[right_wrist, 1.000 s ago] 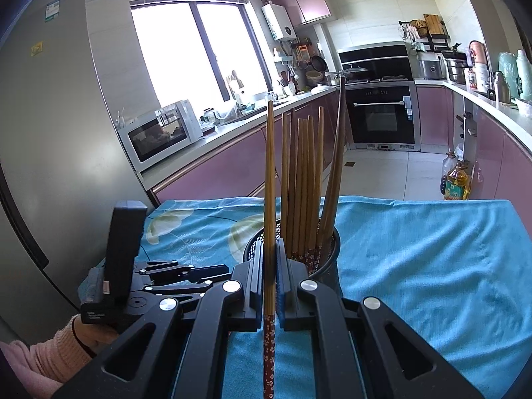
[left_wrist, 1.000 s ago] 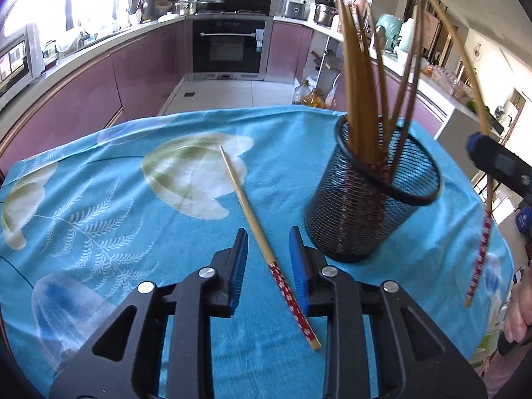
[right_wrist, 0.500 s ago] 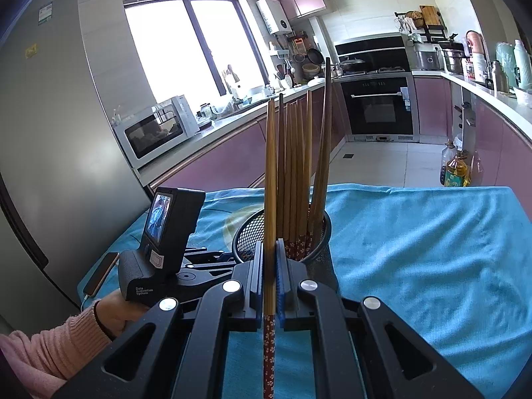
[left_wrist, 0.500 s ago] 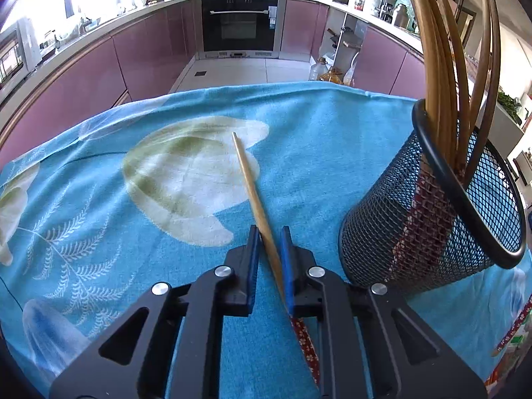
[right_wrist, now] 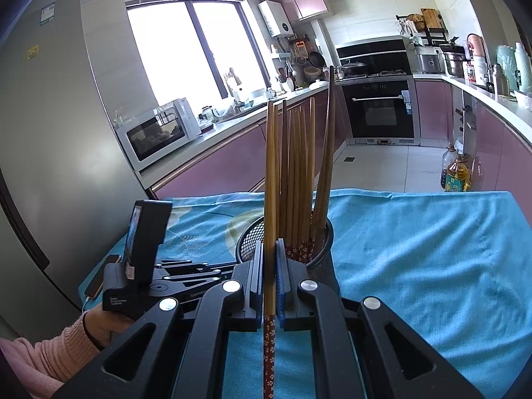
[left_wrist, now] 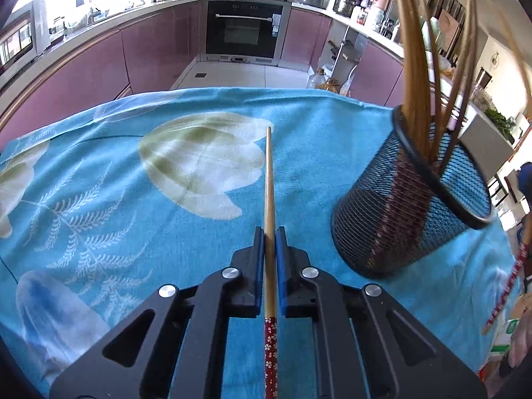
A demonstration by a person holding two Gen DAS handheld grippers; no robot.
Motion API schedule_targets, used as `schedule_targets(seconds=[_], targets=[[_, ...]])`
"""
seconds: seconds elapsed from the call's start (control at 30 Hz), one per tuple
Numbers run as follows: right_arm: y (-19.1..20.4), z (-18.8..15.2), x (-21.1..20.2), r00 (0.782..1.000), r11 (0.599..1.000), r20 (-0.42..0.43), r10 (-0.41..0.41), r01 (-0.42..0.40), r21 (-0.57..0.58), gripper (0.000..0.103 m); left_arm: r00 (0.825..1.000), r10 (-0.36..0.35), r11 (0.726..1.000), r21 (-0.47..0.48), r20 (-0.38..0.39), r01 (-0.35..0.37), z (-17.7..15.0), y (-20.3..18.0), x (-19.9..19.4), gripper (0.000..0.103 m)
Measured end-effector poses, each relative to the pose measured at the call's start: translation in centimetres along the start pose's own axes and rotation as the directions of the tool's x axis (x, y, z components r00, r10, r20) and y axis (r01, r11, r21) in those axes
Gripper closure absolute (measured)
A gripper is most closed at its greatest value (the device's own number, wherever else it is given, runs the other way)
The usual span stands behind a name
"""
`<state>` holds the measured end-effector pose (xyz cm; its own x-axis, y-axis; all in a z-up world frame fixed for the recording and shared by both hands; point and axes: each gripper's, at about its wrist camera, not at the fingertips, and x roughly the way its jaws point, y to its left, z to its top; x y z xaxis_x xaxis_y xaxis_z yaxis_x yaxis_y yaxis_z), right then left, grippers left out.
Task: Organize utensils
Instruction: 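Lower the chopstick into the mesh cup with the left tool while the right tool does likewise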
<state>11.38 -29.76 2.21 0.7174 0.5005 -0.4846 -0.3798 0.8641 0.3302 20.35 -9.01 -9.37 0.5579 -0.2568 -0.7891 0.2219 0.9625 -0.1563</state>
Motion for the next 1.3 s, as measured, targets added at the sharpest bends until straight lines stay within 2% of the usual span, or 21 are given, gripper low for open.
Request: schedule_targets(seconds=[0.17,0.27,0.5,0.77,1.13,1.3], targets=[[0.2,0.3,-0.3,1.000,1.000,0.013,0.002,-0.002,-0.005,0.097,0.996,-0.057,0.998,0.001,0.072,0.057,-0.9,0.5,-4.2,0.095],[0.3,0.5,-0.5,1.000,1.000,0.024,0.004,-0.004,-0.006,0.097,0.987,-0.101,0.995,-0.002,0.124,0.102,-0.8,1.0,-7.1,0.095],[0.4,1.2,-0.7,0.999,1.000,0.045,0.008,-0.008,-0.005,0.097,0.952,-0.203,0.979,0.047,0.231,0.197,-0.7,-0.3,-13.1,0.095],[0.8,2.3,-0.8,0.998,1.000,0.062,0.024,-0.023,-0.014,0.097,0.911,-0.280,0.960,0.096,0.302,0.263,0.1,-1.9,-18.3,0.095],[1.0,4.4,-0.7,0.992,1.000,0.123,0.018,-0.016,-0.019,0.097,0.879,-0.304,0.953,0.136,0.368,0.272,3.1,-3.9,-21.3,0.095],[1.1,5.5,-0.2,0.989,1.000,0.147,0.009,-0.006,-0.020,0.097,0.878,-0.287,0.957,0.151,0.383,0.247,4.7,-4.7,-21.4,0.095]])
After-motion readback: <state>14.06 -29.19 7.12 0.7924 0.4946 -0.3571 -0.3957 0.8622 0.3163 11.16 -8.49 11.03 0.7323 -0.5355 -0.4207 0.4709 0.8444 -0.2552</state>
